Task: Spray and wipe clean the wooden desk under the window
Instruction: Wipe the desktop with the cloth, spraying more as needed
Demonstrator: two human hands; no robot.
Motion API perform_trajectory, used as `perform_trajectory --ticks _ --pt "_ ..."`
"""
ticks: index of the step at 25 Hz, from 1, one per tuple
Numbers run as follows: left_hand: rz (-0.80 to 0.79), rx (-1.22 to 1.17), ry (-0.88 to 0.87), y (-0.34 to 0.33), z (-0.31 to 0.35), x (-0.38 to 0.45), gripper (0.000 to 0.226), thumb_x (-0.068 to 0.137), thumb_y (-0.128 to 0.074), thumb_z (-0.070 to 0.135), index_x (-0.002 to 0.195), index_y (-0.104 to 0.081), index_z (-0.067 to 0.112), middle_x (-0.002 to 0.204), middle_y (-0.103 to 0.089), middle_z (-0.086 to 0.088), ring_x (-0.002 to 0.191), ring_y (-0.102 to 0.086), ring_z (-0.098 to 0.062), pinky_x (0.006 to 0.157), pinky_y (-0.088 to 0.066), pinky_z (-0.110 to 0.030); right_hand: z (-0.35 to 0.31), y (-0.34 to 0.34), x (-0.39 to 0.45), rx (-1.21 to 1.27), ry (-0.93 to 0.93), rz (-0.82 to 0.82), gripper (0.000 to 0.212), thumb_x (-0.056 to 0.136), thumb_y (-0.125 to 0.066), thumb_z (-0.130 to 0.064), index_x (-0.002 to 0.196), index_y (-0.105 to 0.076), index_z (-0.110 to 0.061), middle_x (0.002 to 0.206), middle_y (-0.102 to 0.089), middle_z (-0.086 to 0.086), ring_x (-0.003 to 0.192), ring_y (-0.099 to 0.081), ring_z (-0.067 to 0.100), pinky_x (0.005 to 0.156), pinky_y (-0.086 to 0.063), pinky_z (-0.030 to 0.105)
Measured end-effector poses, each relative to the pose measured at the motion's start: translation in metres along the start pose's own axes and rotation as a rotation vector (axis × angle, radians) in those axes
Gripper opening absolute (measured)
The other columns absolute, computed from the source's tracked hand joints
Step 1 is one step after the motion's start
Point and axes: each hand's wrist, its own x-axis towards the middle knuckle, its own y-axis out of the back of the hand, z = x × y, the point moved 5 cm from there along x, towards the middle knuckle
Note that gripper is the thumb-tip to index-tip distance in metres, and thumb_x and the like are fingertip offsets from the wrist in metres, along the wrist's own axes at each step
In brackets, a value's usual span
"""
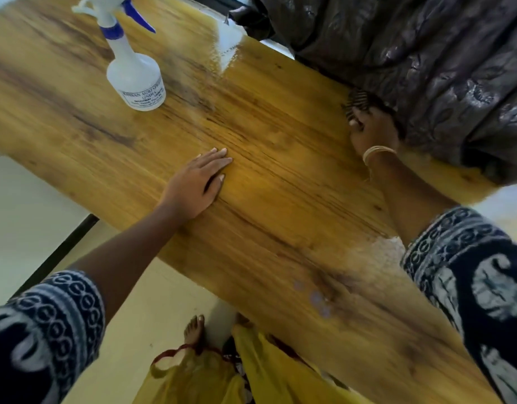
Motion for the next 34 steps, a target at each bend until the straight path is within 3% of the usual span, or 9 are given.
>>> perform_trajectory --ticks 4,7,10,15,18,25,27,31,34 --pt "0.002 0.015 -0.008 0.000 0.003 0.000 0.043 0.101 -0.041 0.024 0.143 -0.046 0.017 0.153 -0.040 -0.003 0.145 -0.030 -0.016 0.119 -0.025 -0.038 -0.113 0.007 -0.147 0.111 0.502 -0.023 0.033 0.095 -0.052 -0.027 0.125 -0.065 -0.025 0.133 -0.059 0.008 0.118 -0.053 0.031 0.097 -0.048 0.048" --pt "-0.028 0.068 -0.011 -0.002 0.006 -0.004 0.045 0.102 -0.038 0.024 0.146 -0.042 0.015 0.155 -0.036 -0.006 0.146 -0.027 -0.020 0.119 -0.023 -0.041 -0.158 0.003 -0.311 0.150 0.947 -0.196 0.025 0.095 -0.056 -0.027 0.115 -0.071 -0.025 0.134 -0.061 0.003 0.129 -0.049 0.027 0.112 -0.029 0.038" --pt "-0.051 0.122 -0.001 -0.008 0.012 -0.012 0.047 0.103 -0.035 0.027 0.149 -0.037 0.018 0.157 -0.031 -0.004 0.148 -0.022 -0.020 0.120 -0.022 -0.041 -0.131 0.000 -0.310 0.085 1.084 -0.202 0.027 0.099 -0.053 -0.031 0.122 -0.067 -0.026 0.141 -0.055 0.002 0.135 -0.044 0.025 0.115 -0.031 0.042" --pt "-0.065 0.175 -0.030 -0.018 0.031 -0.034 0.047 0.103 -0.034 0.031 0.149 -0.036 0.019 0.158 -0.029 -0.002 0.148 -0.021 -0.019 0.120 -0.021 -0.039 -0.016 0.016 -0.154 -0.017 0.088 0.013 0.040 0.101 -0.043 -0.041 0.137 -0.055 -0.031 0.149 -0.046 0.004 0.132 -0.046 0.030 0.105 -0.043 0.046" --pt "-0.052 0.171 -0.050 -0.017 0.034 -0.041 0.047 0.103 -0.035 0.030 0.148 -0.038 0.019 0.157 -0.031 -0.002 0.148 -0.023 -0.019 0.120 -0.022 -0.039 -0.026 0.016 -0.156 -0.024 -0.351 0.060 0.043 0.101 -0.039 -0.038 0.141 -0.051 -0.029 0.149 -0.043 0.006 0.132 -0.041 0.032 0.108 -0.039 0.045" --pt "-0.101 0.165 -0.169 -0.022 0.049 -0.050 0.047 0.100 -0.033 0.023 0.144 -0.043 0.009 0.153 -0.038 -0.010 0.144 -0.031 -0.025 0.116 -0.025 -0.041 -0.161 -0.010 -0.328 0.074 0.297 -0.028 0.035 0.098 -0.047 -0.038 0.127 -0.065 -0.030 0.137 -0.059 0.003 0.122 -0.055 0.028 0.097 -0.048 0.041" --pt "-0.093 0.160 -0.207 -0.026 0.061 -0.066 0.048 0.100 -0.033 0.025 0.143 -0.044 0.009 0.153 -0.039 -0.009 0.144 -0.032 -0.024 0.116 -0.026 -0.040 -0.115 0.002 -0.320 0.015 0.149 0.032 0.037 0.097 -0.046 -0.042 0.128 -0.063 -0.032 0.139 -0.057 0.002 0.122 -0.054 0.026 0.096 -0.048 0.039" --pt "-0.107 0.208 -0.157 -0.032 0.073 -0.084 0.050 0.102 -0.033 0.027 0.148 -0.035 0.011 0.157 -0.030 -0.007 0.147 -0.024 -0.024 0.118 -0.022 -0.041 0.027 0.035 -0.348 -0.047 -0.568 0.199 0.041 0.097 -0.046 -0.035 0.134 -0.059 -0.025 0.143 -0.052 0.010 0.125 -0.049 0.034 0.102 -0.043 0.044" --pt "-0.132 0.272 -0.138 -0.036 0.076 -0.093 0.053 0.103 -0.030 0.030 0.152 -0.027 0.011 0.160 -0.023 -0.007 0.149 -0.019 -0.025 0.119 -0.018 -0.042 0.034 0.034 -0.373 -0.107 -0.972 0.206 0.046 0.099 -0.039 -0.034 0.143 -0.049 -0.023 0.152 -0.040 0.011 0.138 -0.036 0.032 0.112 -0.032 0.047"
